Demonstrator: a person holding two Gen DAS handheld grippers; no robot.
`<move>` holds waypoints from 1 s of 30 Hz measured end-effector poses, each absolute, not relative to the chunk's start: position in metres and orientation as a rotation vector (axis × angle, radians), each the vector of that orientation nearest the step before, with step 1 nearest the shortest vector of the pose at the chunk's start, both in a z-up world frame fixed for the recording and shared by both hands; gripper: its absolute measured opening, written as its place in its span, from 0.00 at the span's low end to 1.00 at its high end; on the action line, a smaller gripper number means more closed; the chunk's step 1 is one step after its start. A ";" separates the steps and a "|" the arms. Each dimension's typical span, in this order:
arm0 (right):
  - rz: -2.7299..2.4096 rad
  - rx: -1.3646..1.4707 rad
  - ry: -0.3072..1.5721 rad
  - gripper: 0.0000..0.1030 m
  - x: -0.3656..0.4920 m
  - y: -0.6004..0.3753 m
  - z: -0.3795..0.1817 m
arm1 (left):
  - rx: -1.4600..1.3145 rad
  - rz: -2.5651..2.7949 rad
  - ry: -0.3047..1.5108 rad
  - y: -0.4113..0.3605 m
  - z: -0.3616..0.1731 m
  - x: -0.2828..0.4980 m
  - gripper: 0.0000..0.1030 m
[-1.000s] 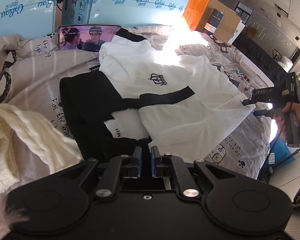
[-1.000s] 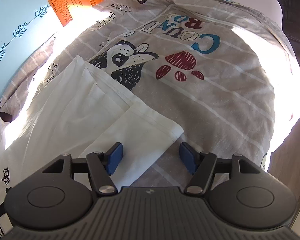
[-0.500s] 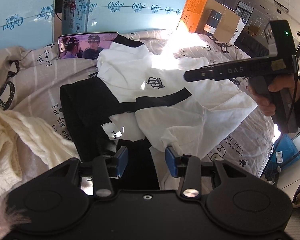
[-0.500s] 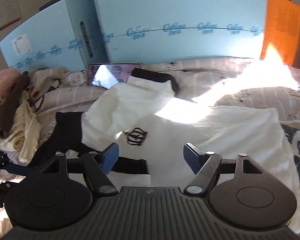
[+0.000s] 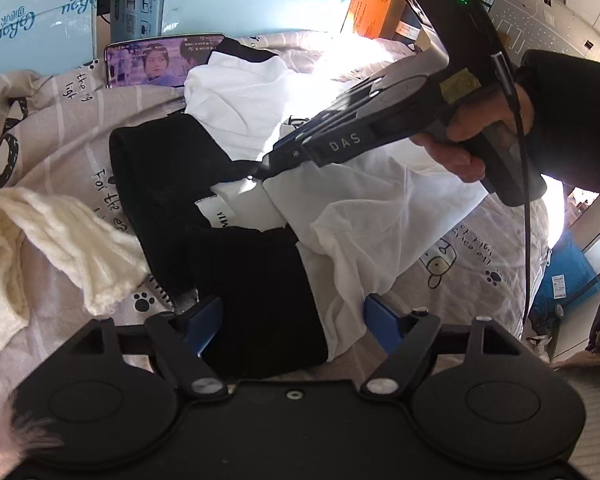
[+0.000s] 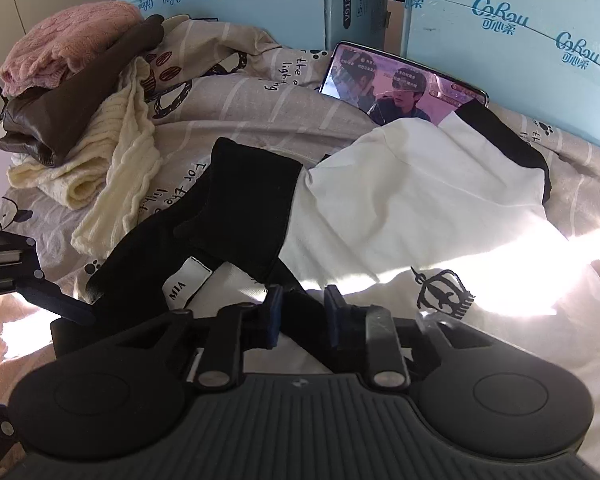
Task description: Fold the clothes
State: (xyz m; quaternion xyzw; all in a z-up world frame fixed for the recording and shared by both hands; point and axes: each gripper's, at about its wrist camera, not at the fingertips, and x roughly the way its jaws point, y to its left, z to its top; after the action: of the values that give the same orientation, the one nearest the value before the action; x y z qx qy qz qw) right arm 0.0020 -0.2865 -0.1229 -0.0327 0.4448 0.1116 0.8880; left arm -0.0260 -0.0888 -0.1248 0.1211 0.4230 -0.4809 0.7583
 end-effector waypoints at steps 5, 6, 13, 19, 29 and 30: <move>0.147 0.005 0.855 0.02 0.008 -0.301 -0.112 | 0.296 -1.069 0.920 -0.090 -0.129 -0.029 0.84; 0.148 0.019 0.855 0.02 0.008 -0.303 -0.112 | 0.292 -1.072 0.923 -0.089 -0.129 -0.028 0.84; 0.129 0.158 0.828 0.45 0.001 -0.321 -0.098 | 0.283 -1.087 0.927 -0.089 -0.130 -0.026 0.85; 0.249 0.097 0.924 0.47 0.005 -0.305 -0.105 | 0.281 -1.094 0.932 -0.089 -0.129 -0.024 0.87; 0.125 0.072 0.845 0.07 0.001 -0.312 -0.113 | 0.296 -1.092 0.931 -0.092 -0.129 -0.026 0.90; 0.104 0.096 0.835 0.07 0.002 -0.318 -0.111 | 0.298 -1.092 0.931 -0.092 -0.129 -0.027 0.90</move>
State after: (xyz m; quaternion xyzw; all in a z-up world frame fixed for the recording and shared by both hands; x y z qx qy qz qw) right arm 0.0025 -0.3178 -0.1114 0.0468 0.4050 0.0502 0.9118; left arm -0.0265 -0.0919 -0.1290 0.1359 0.4251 -0.4982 0.7433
